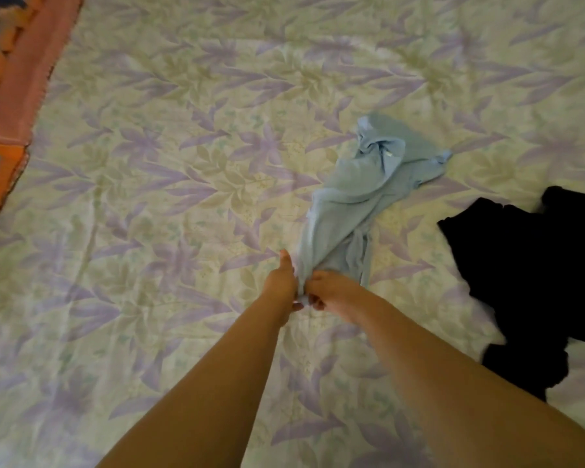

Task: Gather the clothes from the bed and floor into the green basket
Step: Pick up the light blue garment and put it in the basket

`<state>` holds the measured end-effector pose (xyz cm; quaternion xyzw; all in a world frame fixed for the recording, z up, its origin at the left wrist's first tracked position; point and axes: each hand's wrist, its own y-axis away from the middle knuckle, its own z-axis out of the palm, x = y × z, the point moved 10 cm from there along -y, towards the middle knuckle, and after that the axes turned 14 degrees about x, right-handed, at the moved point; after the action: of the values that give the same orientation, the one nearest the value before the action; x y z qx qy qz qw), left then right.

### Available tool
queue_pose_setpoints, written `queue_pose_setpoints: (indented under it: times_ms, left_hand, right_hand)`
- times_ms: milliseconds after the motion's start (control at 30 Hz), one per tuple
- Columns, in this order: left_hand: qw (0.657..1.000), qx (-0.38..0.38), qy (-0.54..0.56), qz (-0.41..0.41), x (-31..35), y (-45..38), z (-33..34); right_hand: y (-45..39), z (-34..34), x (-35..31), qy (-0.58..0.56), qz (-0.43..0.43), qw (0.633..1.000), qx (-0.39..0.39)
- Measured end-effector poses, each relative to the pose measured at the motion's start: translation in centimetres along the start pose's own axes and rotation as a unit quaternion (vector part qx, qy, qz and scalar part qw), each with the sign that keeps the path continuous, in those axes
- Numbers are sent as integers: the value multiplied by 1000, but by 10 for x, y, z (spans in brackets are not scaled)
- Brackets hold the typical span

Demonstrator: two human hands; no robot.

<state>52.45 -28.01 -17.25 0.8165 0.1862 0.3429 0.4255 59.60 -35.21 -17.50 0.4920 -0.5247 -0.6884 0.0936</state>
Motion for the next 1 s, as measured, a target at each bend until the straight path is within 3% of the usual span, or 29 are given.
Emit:
queue_pose_setpoints:
  times_ms: [67, 133, 200, 300, 433, 567, 667, 867, 933, 1000]
  left_hand:
    - [1000, -5, 7, -18, -4, 2, -9]
    - [999, -33, -15, -38, -16, 8, -16]
    - [996, -64, -32, -50, -30, 14, -22]
    - [999, -11, -37, 5, -38, 24, -52]
    - [997, 12, 48, 58, -42, 42, -95]
    - [989, -44, 28, 135, -45, 69, -130]
    - [978, -123, -65, 155, -79, 86, -156]
    - [954, -102, -247, 135, -199, 90, -239]
    - [955, -13, -275, 112, -235, 83, -275]
    - [978, 73, -186, 51, -272, 72, -313]
  right_hand:
    - [31, 38, 16, 21, 16, 991, -128]
    - [62, 68, 35, 100, 25, 958, -269]
    - [81, 82, 57, 173, 42, 933, -313]
    - [89, 90, 69, 171, 44, 956, -236]
    - [92, 81, 86, -1, 126, 984, -128]
    - [93, 79, 80, -256, 143, 951, -95]
    - [101, 91, 64, -346, 84, 933, -55]
    - [131, 163, 90, -302, 87, 949, 31]
    - [148, 199, 104, -266, 84, 960, 11]
    - [168, 237, 117, -254, 87, 963, -13]
